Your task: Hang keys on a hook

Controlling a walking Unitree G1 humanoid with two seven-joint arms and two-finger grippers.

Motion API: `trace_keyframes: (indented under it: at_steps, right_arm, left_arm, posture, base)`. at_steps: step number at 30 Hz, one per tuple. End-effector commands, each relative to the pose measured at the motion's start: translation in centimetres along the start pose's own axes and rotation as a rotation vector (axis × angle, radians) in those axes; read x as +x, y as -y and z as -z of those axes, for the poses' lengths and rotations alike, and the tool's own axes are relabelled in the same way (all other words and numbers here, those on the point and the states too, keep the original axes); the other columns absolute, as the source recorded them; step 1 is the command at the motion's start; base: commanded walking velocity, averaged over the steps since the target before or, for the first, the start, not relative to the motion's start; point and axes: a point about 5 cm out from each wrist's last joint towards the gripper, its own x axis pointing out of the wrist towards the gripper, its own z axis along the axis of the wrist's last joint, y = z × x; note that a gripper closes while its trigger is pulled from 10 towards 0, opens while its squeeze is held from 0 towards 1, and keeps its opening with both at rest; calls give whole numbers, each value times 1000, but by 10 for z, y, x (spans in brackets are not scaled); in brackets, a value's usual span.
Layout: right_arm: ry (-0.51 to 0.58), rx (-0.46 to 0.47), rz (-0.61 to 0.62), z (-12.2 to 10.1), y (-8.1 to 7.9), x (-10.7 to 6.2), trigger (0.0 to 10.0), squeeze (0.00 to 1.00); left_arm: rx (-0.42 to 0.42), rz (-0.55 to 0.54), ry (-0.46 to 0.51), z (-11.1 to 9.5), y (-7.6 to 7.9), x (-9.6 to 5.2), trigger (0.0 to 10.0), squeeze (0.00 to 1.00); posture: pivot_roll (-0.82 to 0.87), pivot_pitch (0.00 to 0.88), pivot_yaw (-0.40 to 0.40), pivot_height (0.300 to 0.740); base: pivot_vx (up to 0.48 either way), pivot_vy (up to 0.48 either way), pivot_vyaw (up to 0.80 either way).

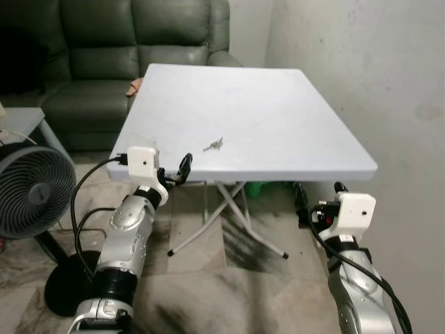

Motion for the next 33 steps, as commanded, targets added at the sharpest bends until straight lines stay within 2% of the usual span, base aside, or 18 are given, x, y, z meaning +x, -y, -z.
trace_keyframes:
  at_steps: [1,7,15,17,19,28,32,33]
  right_arm:
    - [15,10,-6,-4,-2,2,10000,0]
    - [14,9,-12,-3,-3,3,10000,0]
    - [13,13,-24,-3,-4,2,10000,0]
    - [11,-55,-43,-3,-5,2,10000,0]
    - [0,-32,-42,-2,-6,2,10000,0]
    - [-6,-59,-52,-1,-7,3,10000,0]
    - [1,-46,-44,-1,-7,2,10000,0]
    - [7,-15,-38,-2,-6,2,10000,0]
  left_arm:
    - [15,-3,7,-4,-4,1,10000,0]
    - [19,-2,4,-4,-4,1,10000,0]
    - [22,-12,-2,-2,-3,1,10000,0]
    - [16,-3,-7,-2,-1,1,10000,0]
    - [20,-4,-6,-2,-1,1,10000,0]
    - [32,-10,-31,0,-3,1,10000,0]
    - [30,-5,-35,0,-3,1,10000,0]
    - [29,-5,-38,1,-3,1,10000,0]
  posture:
    - [-31,0,-9,740]
    - [-28,0,-13,740]
    - [-25,0,-15,740]
    - [-25,0,-15,740]
    - [-25,0,-15,740]
    - [-20,0,-18,740]
    - [-21,0,-17,740]
    - [-21,0,-17,740]
  base:
    - [0,416,0]
    - [0,412,0]
    - [0,0,0]
    - [0,0,0]
    - [0,0,0]
    - [0,0,800]
    - [0,0,800]
    - [0,0,0]
